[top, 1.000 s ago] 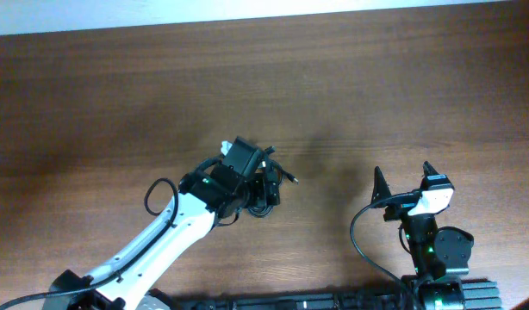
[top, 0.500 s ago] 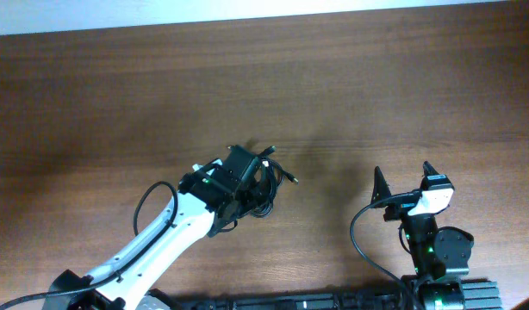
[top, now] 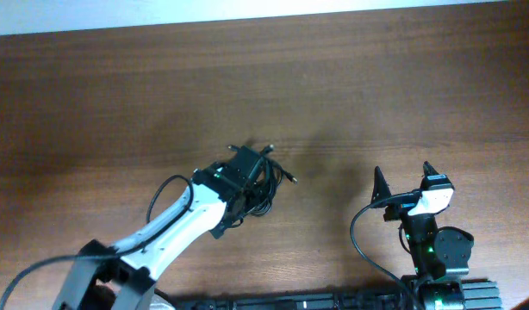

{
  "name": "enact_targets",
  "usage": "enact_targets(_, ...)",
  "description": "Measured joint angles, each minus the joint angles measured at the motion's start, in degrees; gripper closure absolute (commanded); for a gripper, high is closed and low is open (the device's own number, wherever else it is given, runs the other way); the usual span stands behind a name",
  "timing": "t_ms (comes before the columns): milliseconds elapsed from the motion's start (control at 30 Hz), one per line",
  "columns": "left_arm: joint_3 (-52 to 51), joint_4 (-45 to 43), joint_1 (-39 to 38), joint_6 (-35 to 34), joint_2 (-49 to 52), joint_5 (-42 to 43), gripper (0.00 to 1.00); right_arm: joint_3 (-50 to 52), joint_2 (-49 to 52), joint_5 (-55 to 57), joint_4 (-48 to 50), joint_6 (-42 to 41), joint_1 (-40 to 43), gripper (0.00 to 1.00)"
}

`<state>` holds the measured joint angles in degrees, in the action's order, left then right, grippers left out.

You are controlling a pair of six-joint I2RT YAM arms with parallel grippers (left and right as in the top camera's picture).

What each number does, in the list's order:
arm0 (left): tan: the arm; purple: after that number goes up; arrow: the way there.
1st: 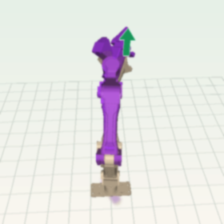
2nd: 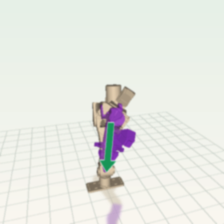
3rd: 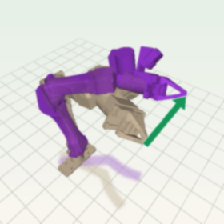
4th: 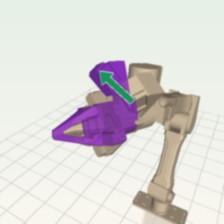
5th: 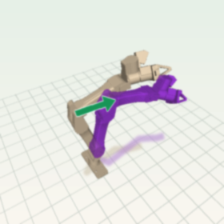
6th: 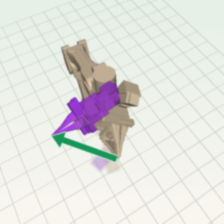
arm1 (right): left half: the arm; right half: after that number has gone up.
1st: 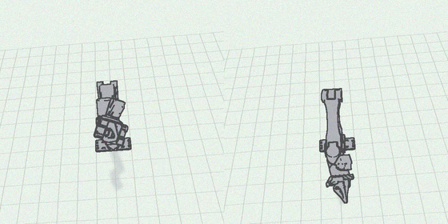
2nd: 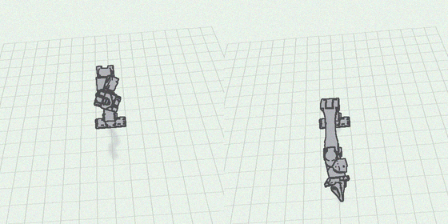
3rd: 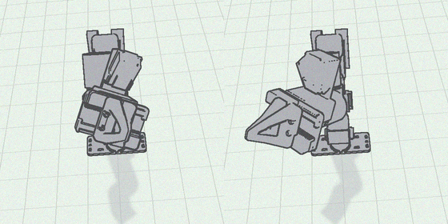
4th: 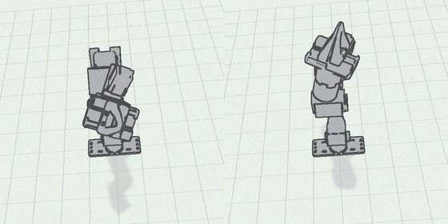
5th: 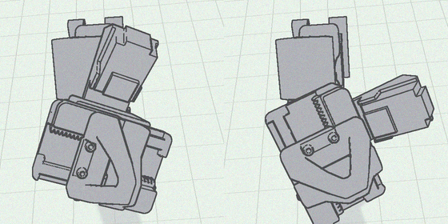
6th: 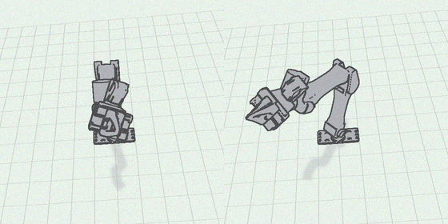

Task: Untangle cables

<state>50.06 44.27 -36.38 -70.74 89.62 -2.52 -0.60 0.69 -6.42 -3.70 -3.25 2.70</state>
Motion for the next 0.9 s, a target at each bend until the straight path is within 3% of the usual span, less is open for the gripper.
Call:
enact_targets(100, -0.04, -0.74, 0.0, -0.2, 1.97, 0.76, 0.3, 0.0, 0.0, -0.02, 0.0, 0.0, 0.0, 0.01)
enact_targets(233, -0.15, -0.83, 0.0, -0.59, 2.34, 1.03, 0.39, 0.0, 0.0, -0.02, 0.02, -0.02, 0.0, 0.01)
enact_targets(367, -0.15, -2.01, 0.0, -0.68, 2.34, 1.05, 0.4, 0.0, 0.0, 0.0, 0.02, -0.02, 0.0, 0.01)
enact_targets(500, -0.15, -3.3, 0.02, -0.81, 2.4, 0.98, 0.29, 0.0, 0.0, 0.0, 0.0, -0.04, 0.0, 0.01)
enact_targets(800, -0.35, -7.78, 0.0, -0.5, 2.91, -0.98, 0.37, 0.0, 0.0, 0.0, 0.02, 0.0, 0.0, 0.01)
enact_targets(900, -0.37, -8.76, 0.0, -0.42, 2.91, -1.86, 0.43, 0.0, 0.0, 0.0, 0.02, 0.0, 0.0, 0.02)
